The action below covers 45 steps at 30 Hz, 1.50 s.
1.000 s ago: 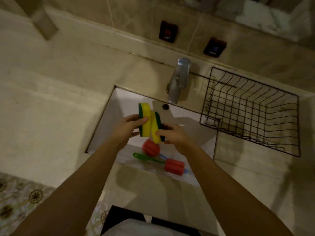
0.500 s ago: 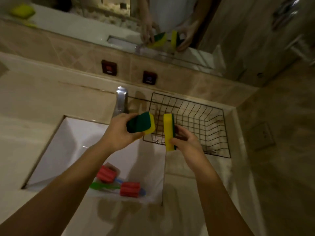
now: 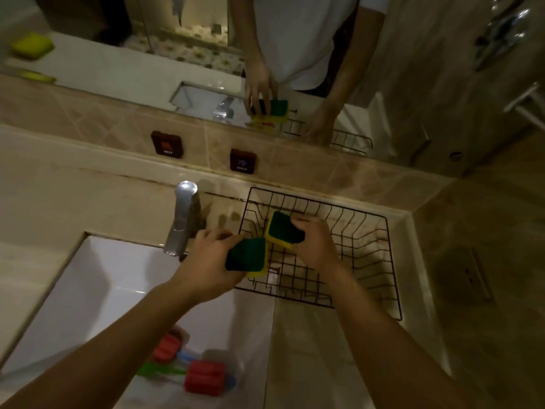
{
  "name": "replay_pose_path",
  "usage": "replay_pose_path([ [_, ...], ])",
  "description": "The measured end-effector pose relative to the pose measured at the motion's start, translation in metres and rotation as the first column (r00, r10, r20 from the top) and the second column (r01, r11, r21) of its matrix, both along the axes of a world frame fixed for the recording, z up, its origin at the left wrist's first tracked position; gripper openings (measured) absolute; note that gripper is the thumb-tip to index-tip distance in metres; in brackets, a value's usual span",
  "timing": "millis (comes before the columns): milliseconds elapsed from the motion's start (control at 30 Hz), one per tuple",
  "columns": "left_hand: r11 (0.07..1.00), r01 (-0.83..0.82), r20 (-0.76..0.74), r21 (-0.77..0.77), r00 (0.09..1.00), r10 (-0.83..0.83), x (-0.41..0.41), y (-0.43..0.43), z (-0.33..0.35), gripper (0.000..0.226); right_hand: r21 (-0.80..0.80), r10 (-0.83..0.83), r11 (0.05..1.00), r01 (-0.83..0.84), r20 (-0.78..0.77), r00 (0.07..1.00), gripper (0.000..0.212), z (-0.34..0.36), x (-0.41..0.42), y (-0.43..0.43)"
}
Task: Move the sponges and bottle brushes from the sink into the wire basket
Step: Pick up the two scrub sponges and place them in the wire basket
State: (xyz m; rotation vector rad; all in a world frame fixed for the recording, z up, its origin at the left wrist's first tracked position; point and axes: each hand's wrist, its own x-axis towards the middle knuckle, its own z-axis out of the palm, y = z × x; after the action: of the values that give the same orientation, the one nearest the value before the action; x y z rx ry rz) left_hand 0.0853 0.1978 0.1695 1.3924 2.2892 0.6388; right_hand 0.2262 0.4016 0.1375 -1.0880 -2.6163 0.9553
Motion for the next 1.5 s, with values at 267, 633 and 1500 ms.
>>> replay_pose_path([
  [267,0.998,0.028,-0.084,0.062,0.996,-0.023,-0.004,0.005,-0.014,0.073,0.014,0.106,0.993,-0.114,0.260,0.960,0.065,-0.042,-0.035,0.030],
  [633,0.998,0.031,-0.098,0.049,0.995,-0.026,-0.012,0.022,-0.011,0.070,-0.065,0.061,0.997,-0.047,0.245,0.968,0.074,-0.057,-0.039,0.028],
  [1500,0.975,0.133,-0.210,-0.175,0.963,-0.169,-0.004,0.173,-0.057,0.069,-0.045,-0.122,0.979,0.198,0.649,0.751,0.085,-0.079,0.042,0.024],
])
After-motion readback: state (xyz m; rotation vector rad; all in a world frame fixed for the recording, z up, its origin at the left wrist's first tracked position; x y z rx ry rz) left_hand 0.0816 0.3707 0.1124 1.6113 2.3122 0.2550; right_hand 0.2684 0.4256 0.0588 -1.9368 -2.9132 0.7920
